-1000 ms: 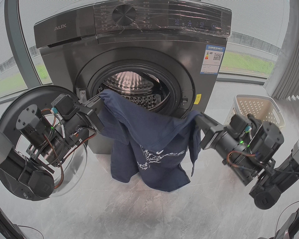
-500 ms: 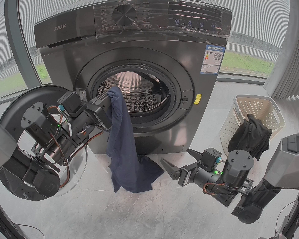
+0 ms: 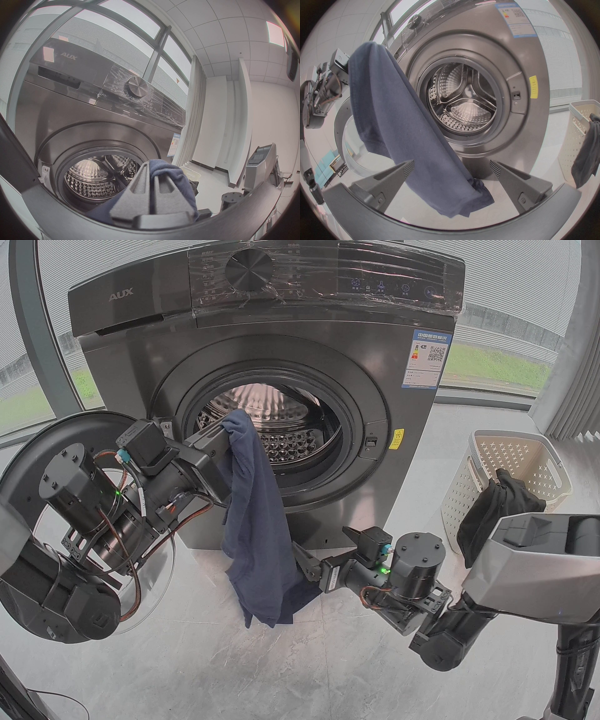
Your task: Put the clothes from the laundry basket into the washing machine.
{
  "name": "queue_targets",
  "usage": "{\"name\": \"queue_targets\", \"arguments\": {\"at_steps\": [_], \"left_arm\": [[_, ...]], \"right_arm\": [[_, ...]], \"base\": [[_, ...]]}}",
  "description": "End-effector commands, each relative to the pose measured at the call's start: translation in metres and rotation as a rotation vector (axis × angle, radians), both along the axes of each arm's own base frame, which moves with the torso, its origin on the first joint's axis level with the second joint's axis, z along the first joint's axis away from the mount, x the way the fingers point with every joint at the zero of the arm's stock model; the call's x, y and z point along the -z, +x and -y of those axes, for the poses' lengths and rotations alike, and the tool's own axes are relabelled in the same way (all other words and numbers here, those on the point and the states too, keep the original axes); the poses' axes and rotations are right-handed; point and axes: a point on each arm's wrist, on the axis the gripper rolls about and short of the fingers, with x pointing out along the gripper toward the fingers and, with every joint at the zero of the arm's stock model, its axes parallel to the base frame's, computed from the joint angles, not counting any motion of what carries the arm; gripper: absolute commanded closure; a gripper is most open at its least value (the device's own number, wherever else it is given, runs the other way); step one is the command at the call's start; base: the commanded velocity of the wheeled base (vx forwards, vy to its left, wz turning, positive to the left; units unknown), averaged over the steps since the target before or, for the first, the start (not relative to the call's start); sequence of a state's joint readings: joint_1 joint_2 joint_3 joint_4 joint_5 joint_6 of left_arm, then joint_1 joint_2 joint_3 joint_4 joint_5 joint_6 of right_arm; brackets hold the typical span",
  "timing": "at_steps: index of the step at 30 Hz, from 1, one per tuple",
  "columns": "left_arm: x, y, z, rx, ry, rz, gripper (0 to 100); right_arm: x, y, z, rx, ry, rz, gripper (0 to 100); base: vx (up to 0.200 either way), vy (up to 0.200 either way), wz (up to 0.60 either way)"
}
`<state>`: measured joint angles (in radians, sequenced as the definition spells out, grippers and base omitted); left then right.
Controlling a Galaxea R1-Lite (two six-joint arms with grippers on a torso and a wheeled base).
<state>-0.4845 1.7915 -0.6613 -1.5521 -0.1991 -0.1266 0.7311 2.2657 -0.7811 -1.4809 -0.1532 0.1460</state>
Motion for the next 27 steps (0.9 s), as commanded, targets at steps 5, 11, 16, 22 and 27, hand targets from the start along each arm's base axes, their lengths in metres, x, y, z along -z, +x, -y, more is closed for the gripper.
{"name": "queue_targets", "arguments": {"at_steps": [5,11,16,22,27], "left_arm": [[-0.001,-0.002,0.001,0.006,0.000,0.005,100],[-0.001,-0.004,0.005,0.021,0.000,0.005,100],[-0.002,-0.006,0.006,0.026,-0.002,0.008,100],[-0.004,-0.010,0.007,0.035,-0.003,0.015,100],[-0.009,-0.015,0.008,0.046,-0.010,0.027,100]], "right_arm": [[0.037,0.020,-0.032,-0.063,-0.005,0.006,0],[0.038,0.013,-0.044,-0.136,-0.021,0.006,0],[0.045,0.029,-0.055,-0.128,-0.038,0.029,0],[0.052,0.048,-0.065,-0.112,-0.035,0.036,0],[0.052,0.065,-0.070,-0.093,-0.015,0.070,0]], "base": [[0.000,0.000,0.00],[0.000,0.000,0.00],[0.000,0.000,0.00],[0.000,0.000,0.00],[0.000,0.000,0.00]]}}
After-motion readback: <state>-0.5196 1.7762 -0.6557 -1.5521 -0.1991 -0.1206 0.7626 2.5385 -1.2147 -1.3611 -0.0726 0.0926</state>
